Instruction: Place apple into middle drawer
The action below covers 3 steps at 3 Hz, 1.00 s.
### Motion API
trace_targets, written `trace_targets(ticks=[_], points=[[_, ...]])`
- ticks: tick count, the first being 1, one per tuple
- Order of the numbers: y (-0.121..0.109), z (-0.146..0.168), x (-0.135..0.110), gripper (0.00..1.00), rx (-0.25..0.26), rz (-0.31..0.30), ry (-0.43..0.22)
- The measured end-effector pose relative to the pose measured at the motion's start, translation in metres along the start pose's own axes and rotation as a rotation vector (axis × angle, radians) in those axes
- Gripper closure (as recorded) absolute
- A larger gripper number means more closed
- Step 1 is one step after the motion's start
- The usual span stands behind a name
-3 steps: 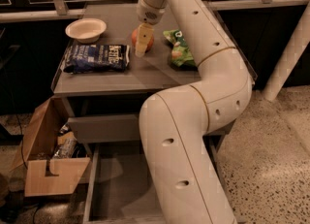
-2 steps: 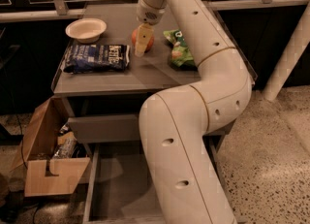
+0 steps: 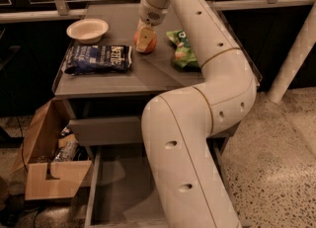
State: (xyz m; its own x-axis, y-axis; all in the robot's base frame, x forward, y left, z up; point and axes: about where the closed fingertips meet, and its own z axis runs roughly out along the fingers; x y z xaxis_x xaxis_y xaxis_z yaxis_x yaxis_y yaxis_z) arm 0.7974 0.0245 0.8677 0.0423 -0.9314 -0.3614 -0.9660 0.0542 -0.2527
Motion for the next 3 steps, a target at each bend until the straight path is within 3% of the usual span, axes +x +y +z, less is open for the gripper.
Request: trace_targets(ticks=[2, 3], points=[[0.0000, 0.0000, 0.0000, 0.94, 0.000, 0.000, 0.000], [0.0000, 0.0000, 0.0000, 1.00, 0.000, 0.000, 0.000]])
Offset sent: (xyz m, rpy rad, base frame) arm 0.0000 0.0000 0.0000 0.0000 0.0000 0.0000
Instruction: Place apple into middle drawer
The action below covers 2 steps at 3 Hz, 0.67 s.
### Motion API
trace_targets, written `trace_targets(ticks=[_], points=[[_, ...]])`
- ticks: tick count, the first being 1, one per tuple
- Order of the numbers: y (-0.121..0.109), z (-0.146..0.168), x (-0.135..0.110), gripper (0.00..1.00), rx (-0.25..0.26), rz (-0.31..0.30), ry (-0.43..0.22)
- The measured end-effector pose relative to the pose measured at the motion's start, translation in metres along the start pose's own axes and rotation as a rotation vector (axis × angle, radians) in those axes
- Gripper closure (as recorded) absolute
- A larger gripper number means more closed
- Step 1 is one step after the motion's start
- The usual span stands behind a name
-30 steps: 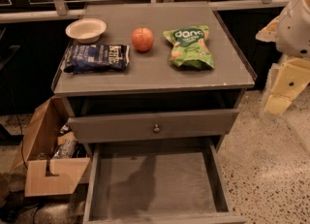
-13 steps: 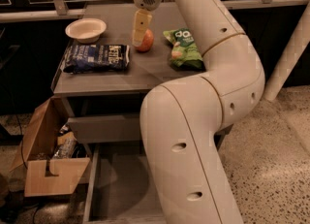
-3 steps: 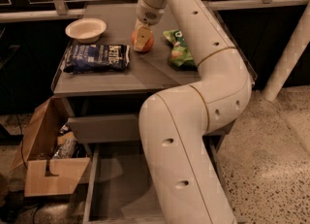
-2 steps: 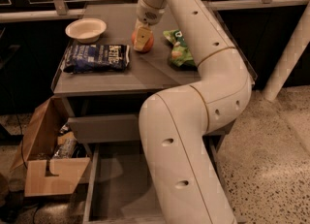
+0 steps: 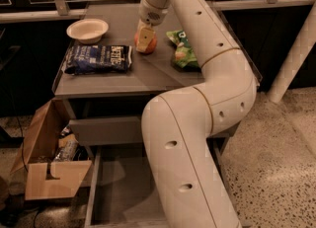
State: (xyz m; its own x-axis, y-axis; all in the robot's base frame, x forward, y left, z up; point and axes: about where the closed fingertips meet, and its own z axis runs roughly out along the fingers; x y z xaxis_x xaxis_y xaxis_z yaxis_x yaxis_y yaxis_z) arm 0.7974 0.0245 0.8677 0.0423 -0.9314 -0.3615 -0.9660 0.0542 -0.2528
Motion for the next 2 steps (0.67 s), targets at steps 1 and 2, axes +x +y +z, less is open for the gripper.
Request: trace_targets(ticks=[1, 2], points=[[-0.003, 0.005, -0.003, 1.00, 0.005, 0.001, -0.018], [-0.003, -0.007, -0.002, 1.00, 0.013, 0.026, -0.073]])
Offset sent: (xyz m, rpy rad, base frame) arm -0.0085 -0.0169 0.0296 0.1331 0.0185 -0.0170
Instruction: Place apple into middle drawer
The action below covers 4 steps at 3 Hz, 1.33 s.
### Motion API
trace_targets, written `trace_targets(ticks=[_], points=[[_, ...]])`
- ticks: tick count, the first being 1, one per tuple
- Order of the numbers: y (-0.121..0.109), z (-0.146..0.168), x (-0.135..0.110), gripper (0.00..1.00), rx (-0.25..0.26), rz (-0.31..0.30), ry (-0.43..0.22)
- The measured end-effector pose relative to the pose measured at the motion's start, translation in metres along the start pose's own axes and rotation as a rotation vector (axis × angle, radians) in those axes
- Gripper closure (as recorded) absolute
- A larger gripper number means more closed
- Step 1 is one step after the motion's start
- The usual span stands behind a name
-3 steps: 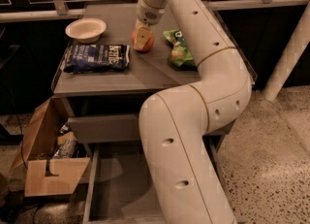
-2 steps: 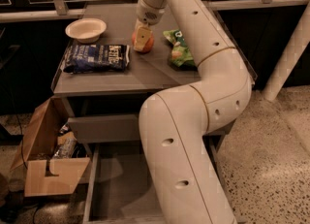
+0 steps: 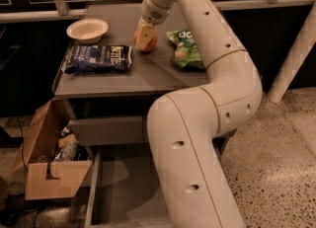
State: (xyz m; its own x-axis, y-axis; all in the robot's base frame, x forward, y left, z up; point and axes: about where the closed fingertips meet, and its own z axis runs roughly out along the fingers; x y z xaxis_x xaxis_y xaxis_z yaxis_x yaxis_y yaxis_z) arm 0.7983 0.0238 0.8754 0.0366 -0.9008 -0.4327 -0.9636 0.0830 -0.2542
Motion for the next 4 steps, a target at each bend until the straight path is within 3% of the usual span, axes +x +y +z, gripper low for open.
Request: trace_targets(ticks=[2, 4], points=[[-0.002, -0.035, 0.005, 1.00, 0.033, 0.015, -0.086], [0.003, -0.090, 0.001, 1.00, 0.079, -0.050, -0.209]])
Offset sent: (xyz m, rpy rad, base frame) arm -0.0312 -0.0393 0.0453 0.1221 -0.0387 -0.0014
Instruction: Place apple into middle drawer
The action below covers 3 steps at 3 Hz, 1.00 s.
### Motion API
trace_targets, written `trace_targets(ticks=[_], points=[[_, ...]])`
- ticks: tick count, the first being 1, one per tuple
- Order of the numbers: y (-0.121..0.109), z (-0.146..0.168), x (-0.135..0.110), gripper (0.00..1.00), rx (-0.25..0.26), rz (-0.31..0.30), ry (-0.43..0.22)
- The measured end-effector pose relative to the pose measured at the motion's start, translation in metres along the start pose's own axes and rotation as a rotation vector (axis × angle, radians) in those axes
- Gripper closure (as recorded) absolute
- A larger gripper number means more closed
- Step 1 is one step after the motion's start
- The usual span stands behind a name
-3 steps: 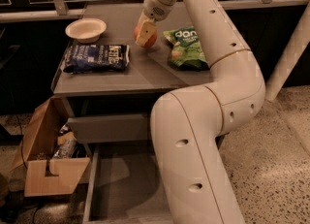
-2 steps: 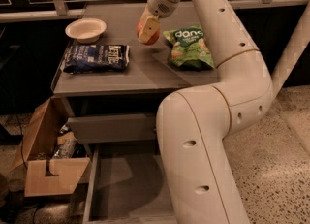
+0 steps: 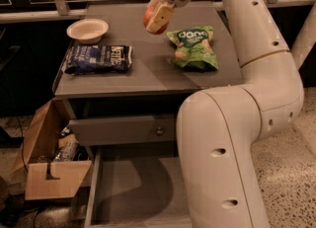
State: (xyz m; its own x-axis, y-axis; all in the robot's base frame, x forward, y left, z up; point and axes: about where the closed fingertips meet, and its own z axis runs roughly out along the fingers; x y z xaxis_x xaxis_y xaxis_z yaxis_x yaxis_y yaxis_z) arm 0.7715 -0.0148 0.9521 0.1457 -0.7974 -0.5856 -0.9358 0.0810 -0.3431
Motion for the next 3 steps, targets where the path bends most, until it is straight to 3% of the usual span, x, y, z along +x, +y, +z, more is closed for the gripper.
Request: trace_targets(ticks=[2, 3], points=[[0.007, -0.059, 0.017, 1.00, 0.074, 0.004, -0.073], [0.018, -0.049, 0.024, 1.00, 0.049, 0.021, -0.076]])
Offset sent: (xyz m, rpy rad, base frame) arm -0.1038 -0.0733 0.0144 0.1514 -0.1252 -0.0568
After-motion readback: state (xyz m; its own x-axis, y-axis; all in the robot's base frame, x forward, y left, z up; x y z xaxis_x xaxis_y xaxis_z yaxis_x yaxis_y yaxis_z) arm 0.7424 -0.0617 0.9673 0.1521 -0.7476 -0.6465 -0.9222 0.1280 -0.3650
